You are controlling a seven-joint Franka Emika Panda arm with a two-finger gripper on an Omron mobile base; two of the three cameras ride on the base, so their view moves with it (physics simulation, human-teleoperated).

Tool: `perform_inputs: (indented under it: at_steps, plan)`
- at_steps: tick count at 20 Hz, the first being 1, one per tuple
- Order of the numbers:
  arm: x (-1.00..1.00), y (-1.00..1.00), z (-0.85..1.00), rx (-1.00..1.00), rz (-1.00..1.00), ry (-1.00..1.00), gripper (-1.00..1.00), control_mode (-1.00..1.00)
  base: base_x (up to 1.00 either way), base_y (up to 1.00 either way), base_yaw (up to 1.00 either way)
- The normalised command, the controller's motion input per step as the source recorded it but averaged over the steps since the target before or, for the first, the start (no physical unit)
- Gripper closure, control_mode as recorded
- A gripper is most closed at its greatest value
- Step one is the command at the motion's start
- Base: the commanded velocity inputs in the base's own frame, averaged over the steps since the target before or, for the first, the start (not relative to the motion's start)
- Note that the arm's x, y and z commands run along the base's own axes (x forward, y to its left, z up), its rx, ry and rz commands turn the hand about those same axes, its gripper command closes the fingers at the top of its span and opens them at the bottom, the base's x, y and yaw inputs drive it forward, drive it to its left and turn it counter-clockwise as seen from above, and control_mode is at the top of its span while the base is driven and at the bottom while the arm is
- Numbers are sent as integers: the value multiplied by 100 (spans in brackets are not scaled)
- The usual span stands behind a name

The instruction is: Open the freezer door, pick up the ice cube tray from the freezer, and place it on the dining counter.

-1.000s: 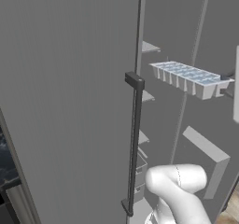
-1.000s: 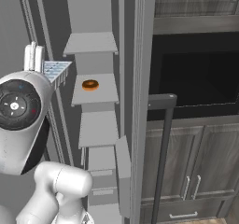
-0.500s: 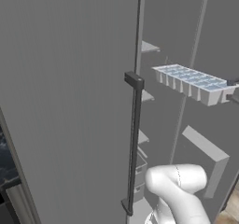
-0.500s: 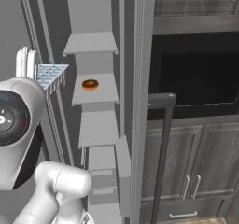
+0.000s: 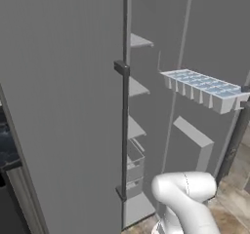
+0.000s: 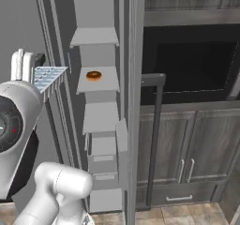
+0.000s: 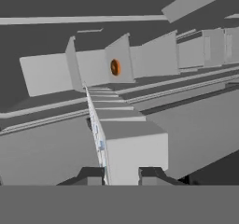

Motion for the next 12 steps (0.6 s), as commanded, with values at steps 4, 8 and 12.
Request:
perform_inputs:
  at_steps: [4, 8, 12]
  plan:
    - [0, 0, 0, 0, 0, 0, 100, 100, -41, 23, 22]
    - [0, 0, 0, 0, 0, 0, 100, 100, -42, 43, 32]
    - [0, 0, 0, 0, 0, 0, 100, 100, -50, 32, 46]
